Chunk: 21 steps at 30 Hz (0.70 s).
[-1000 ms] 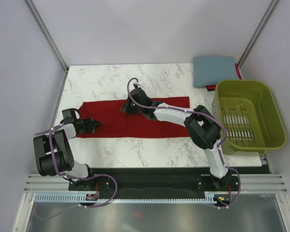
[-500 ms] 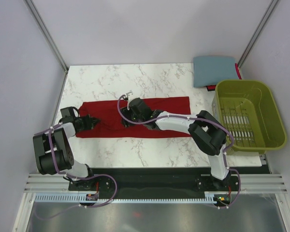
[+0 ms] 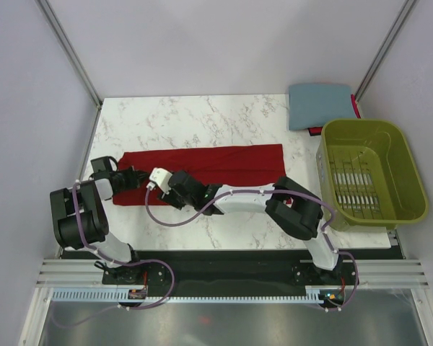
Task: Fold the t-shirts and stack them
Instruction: Fold the tshirt
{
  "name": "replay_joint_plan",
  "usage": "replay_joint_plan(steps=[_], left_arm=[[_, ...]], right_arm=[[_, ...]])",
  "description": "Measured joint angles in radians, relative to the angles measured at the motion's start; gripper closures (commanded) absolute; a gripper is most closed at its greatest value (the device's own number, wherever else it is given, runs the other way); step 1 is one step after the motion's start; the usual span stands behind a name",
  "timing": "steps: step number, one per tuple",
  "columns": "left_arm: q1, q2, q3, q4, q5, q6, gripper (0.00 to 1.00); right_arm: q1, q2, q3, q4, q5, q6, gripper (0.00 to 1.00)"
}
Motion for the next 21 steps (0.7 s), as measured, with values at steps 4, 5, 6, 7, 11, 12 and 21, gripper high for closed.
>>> replay_joint_plan(steps=[4, 5, 6, 7, 11, 12, 21], left_arm=[[0.000, 0.014, 0.002, 0.011, 0.009, -0.007, 0.98], [0.000, 0.016, 0.002, 0.012, 0.011, -0.008, 0.98], [0.000, 0.018, 0.003, 0.012, 0.011, -0.009, 0.98], [0.000, 0.019, 0.005, 0.013, 0.012, -0.009, 0.98], [0.005, 0.025, 0.010, 0.016, 0.015, -0.009, 0.98], [0.006, 0.025, 0.010, 0.018, 0.016, -0.009, 0.98], [0.011, 0.025, 0.010, 0.019, 0.015, -0.009, 0.98]], right_arm=[[0.030, 0.053, 0.045, -0.003, 0.052, -0.087, 0.44], [0.035, 0.064, 0.050, -0.003, 0.065, -0.107, 0.45], [0.038, 0.074, 0.053, -0.004, 0.076, -0.121, 0.46], [0.042, 0.082, 0.053, -0.005, 0.087, -0.136, 0.48], [0.050, 0.108, 0.053, -0.011, 0.131, -0.186, 0.50], [0.051, 0.113, 0.053, -0.010, 0.142, -0.196, 0.51], [0.055, 0.137, 0.053, 0.004, 0.250, -0.248, 0.87]])
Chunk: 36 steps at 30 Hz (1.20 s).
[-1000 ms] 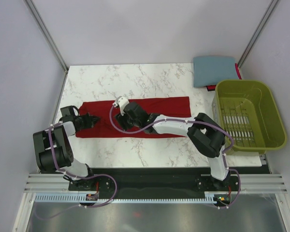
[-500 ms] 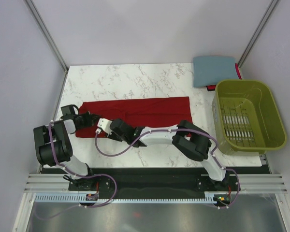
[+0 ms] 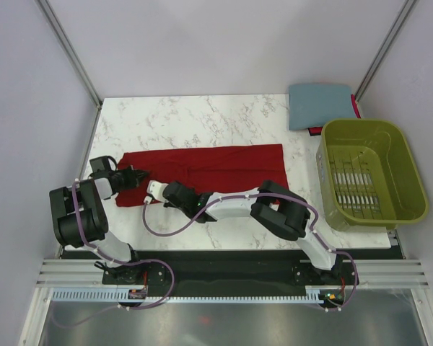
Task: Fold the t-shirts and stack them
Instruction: Fold the tshirt
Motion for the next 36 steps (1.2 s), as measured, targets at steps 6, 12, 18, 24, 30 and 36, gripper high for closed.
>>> replay_joint_plan(steps=[6, 12, 18, 24, 30, 36], left_arm=[[0.000, -0.001, 0.000, 0.000, 0.000, 0.000, 0.98], [0.000, -0.002, 0.000, 0.000, 0.000, 0.000, 0.98], [0.000, -0.003, 0.000, 0.000, 0.000, 0.000, 0.98], [0.000, -0.013, 0.000, 0.000, 0.000, 0.000, 0.98], [0.000, -0.016, 0.000, -0.001, 0.000, -0.002, 0.98], [0.000, -0.021, 0.000, -0.001, -0.004, -0.018, 0.98]], right_arm=[[0.002, 0.004, 0.009, -0.005, 0.018, 0.002, 0.77], [0.002, 0.004, 0.032, -0.031, 0.009, 0.012, 0.69], [0.002, 0.004, 0.061, -0.048, 0.006, 0.025, 0.81], [0.001, 0.019, 0.104, -0.055, 0.008, 0.039, 1.00], [-0.010, 0.030, 0.111, -0.064, 0.009, 0.048, 1.00], [-0.056, 0.030, 0.130, -0.088, -0.029, 0.070, 1.00]])
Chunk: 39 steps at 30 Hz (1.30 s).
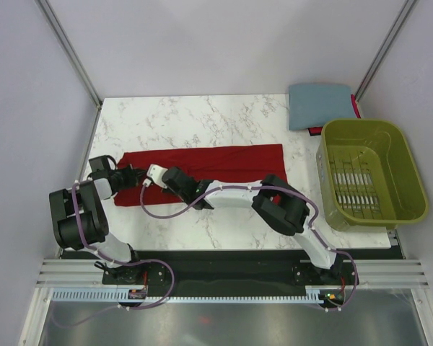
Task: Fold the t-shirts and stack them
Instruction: Fold the tshirt
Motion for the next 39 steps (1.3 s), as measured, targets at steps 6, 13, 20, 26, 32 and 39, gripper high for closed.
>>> replay_joint_plan(steps=[6, 13, 20, 26, 32, 39], left_arm=[[0.000, -0.003, -0.002, 0.000, -0.008, -0.015, 0.98], [0.001, -0.049, -0.019, -0.008, -0.060, -0.038, 0.98], [0.002, -0.055, -0.019, -0.012, -0.084, -0.042, 0.98], [0.002, -0.120, -0.037, -0.052, -0.159, -0.046, 0.98], [0.003, -0.151, -0.037, -0.064, -0.216, -0.048, 0.63], [0.004, -0.151, 0.010, -0.115, -0.243, -0.002, 0.54]], right_arm=[[-0.060, 0.002, 0.080, -0.056, -0.069, 0.015, 1.00], [-0.127, 0.075, 0.248, -0.122, -0.161, 0.019, 1.00], [-0.175, 0.168, 0.359, -0.191, -0.238, 0.050, 1.00], [-0.188, 0.200, 0.405, -0.209, -0.284, 0.106, 1.00], [-0.203, 0.202, 0.432, -0.205, -0.296, 0.177, 0.78], [-0.250, 0.183, 0.421, -0.212, -0.298, 0.346, 0.64]])
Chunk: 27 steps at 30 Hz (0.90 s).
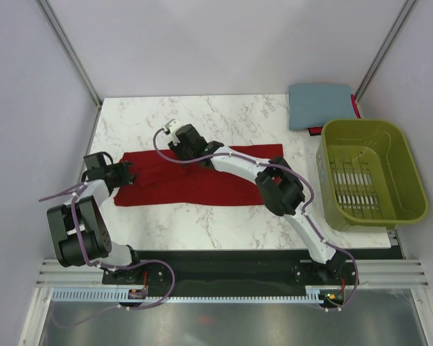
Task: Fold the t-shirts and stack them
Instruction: Fold the tshirt
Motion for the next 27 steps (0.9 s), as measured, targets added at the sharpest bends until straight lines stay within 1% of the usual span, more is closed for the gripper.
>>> replay_joint_plan(steps=[3, 4, 7, 10, 15, 27], left_arm=[[0.000, -0.007, 0.035, -0.020, 0.000, 0.061, 0.56], [0.000, -0.017, 0.041, -0.026, 0.000, 0.086, 0.57], [0.000, -0.056, 0.043, -0.043, 0.002, 0.156, 0.57], [0.000, -0.081, 0.042, -0.051, 0.008, 0.219, 0.58], [0.000, -0.082, 0.031, -0.049, 0.035, 0.295, 0.59], [-0.038, 0.008, -0.013, 0.006, 0.061, 0.337, 0.60]], right_arm=[[-0.025, -0.057, -0.061, -0.005, -0.028, 0.069, 0.61], [-0.033, -0.079, -0.085, 0.000, -0.051, 0.090, 0.54], [-0.046, -0.146, -0.173, 0.040, -0.141, 0.142, 0.45], [-0.040, -0.169, -0.222, 0.075, -0.226, 0.176, 0.43], [-0.028, -0.165, -0.234, 0.086, -0.315, 0.203, 0.43], [-0.033, -0.123, -0.232, 0.090, -0.337, 0.179, 0.43]])
